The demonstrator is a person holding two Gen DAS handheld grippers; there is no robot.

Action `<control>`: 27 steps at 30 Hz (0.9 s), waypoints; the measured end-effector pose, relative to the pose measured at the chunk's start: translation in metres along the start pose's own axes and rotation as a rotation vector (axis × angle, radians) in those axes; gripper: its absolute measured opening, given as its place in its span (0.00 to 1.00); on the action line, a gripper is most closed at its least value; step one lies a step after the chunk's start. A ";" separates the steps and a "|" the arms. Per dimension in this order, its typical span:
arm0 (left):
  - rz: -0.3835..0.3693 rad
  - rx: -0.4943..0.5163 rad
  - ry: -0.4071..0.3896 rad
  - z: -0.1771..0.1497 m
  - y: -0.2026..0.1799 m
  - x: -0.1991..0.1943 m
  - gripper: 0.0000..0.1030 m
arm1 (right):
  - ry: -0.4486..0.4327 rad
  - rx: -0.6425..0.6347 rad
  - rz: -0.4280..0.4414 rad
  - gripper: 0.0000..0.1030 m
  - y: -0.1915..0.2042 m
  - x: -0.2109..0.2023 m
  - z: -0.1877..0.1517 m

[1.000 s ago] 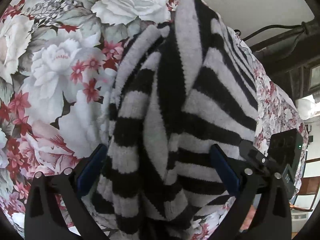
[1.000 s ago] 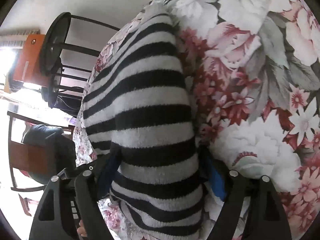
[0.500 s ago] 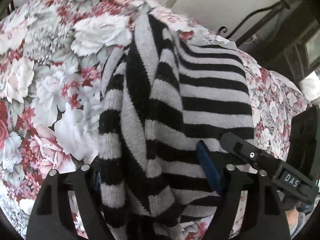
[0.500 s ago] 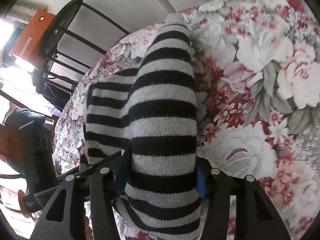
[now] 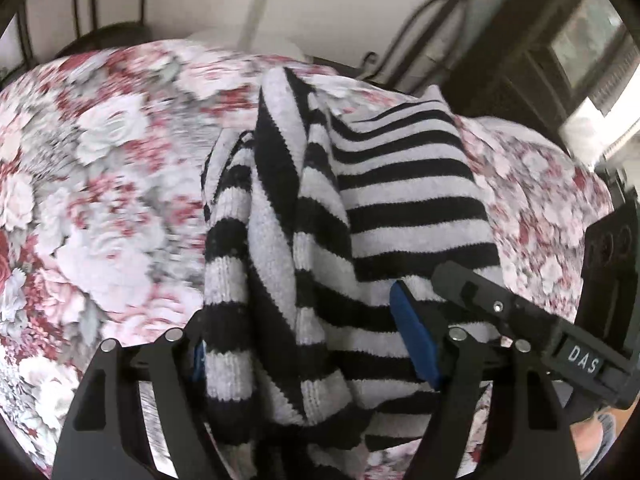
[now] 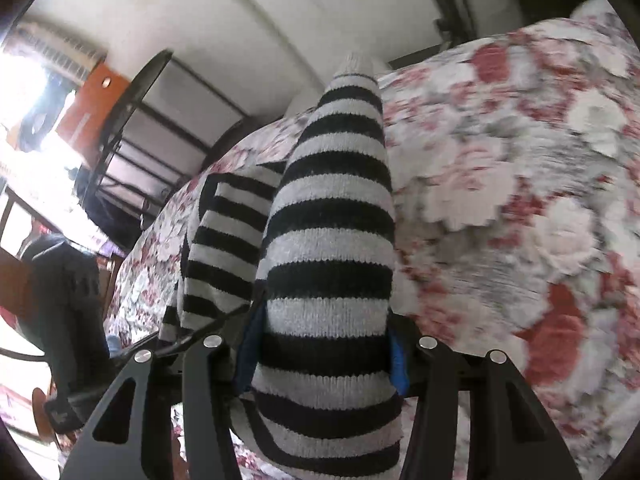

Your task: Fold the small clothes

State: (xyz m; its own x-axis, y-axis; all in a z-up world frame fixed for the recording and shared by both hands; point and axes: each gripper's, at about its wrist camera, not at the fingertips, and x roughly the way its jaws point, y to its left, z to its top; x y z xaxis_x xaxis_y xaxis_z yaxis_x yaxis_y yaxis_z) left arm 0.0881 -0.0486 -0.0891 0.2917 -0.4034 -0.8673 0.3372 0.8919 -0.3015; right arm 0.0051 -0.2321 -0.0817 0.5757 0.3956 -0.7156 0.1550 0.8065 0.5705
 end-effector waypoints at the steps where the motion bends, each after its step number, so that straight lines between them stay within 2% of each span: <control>1: -0.005 0.014 -0.001 -0.002 -0.013 -0.001 0.70 | -0.015 0.005 -0.008 0.50 -0.006 -0.011 0.000; 5: -0.052 0.060 -0.017 -0.007 -0.062 -0.002 0.70 | -0.084 0.014 -0.039 0.50 -0.037 -0.062 -0.004; 9: -0.108 0.161 -0.021 -0.018 -0.128 0.007 0.70 | -0.147 0.055 -0.072 0.50 -0.079 -0.108 -0.009; 15: -0.182 0.265 0.025 -0.032 -0.220 0.042 0.70 | -0.221 0.148 -0.159 0.50 -0.150 -0.172 -0.020; 20: -0.238 0.378 0.071 -0.049 -0.316 0.071 0.70 | -0.315 0.244 -0.226 0.50 -0.226 -0.235 -0.039; 25: -0.299 0.507 0.121 -0.085 -0.412 0.096 0.70 | -0.381 0.322 -0.302 0.50 -0.292 -0.298 -0.067; 27: -0.325 0.539 0.145 -0.100 -0.440 0.104 0.70 | -0.404 0.361 -0.337 0.50 -0.318 -0.325 -0.084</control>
State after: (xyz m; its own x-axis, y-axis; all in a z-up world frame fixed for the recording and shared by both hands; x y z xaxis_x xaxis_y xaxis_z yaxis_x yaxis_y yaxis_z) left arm -0.1197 -0.4625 -0.0860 -0.0121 -0.5703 -0.8213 0.8015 0.4856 -0.3490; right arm -0.2983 -0.5799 -0.0643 0.6945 -0.1081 -0.7113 0.6008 0.6311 0.4907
